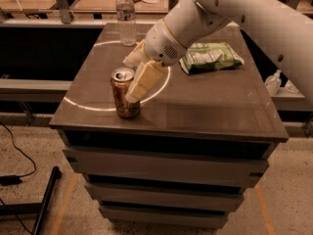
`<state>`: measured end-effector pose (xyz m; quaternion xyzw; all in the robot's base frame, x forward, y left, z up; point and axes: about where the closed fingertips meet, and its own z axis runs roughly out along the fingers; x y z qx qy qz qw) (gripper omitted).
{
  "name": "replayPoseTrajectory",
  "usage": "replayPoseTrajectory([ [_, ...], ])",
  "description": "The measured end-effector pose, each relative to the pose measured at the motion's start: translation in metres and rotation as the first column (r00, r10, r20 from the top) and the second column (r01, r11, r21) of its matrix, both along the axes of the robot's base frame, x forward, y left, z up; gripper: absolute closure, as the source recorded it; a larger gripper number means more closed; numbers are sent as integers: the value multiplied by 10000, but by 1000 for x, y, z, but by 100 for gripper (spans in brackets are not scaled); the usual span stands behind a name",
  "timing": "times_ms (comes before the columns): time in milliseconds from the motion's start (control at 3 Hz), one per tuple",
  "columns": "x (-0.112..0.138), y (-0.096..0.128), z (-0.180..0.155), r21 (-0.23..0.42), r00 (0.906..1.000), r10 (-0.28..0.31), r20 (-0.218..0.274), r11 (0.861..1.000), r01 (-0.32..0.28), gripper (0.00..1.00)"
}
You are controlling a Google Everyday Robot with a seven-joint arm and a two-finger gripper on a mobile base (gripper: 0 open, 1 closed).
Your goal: Pick orange can
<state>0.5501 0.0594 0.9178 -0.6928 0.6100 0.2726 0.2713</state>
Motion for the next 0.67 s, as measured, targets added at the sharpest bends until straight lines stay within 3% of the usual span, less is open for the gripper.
replayPoseTrajectory([
  [333, 0, 9, 5, 377, 9991, 422, 51, 9984, -424, 48],
  [667, -9, 22, 10, 1156, 9918, 1243, -281, 9860, -1203, 55],
])
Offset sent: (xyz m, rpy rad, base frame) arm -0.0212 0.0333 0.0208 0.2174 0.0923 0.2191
